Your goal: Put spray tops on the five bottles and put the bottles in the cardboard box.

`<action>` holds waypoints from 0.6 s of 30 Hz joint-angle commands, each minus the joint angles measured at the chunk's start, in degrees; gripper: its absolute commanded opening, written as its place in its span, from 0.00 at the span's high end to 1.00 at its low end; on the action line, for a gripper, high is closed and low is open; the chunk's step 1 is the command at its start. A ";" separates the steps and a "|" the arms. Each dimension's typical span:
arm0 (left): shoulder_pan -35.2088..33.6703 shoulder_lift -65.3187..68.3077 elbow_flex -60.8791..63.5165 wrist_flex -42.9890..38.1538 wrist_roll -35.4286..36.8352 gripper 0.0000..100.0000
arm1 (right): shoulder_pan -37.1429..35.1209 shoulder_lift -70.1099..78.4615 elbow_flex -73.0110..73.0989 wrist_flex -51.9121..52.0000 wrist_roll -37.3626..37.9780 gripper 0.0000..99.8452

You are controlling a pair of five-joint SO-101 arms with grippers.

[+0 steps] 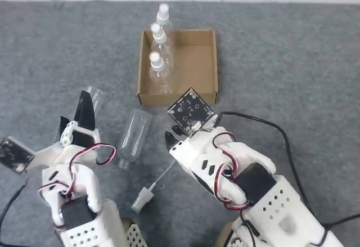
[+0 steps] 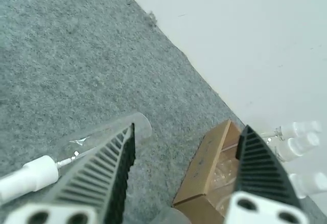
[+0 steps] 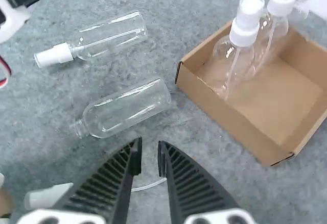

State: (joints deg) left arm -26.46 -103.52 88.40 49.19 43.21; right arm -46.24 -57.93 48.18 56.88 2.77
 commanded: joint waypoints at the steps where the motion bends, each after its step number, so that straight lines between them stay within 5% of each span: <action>1: -0.26 -0.88 -0.57 -1.67 -5.54 0.70 | -0.31 -0.57 -6.77 2.59 -3.69 0.99; 18: -0.18 -0.88 -0.48 -1.58 -7.74 0.70 | -0.31 36.53 -42.02 29.93 -12.22 0.99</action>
State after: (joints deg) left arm -26.46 -103.52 88.40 49.19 36.09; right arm -46.15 -26.64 14.07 83.08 -7.43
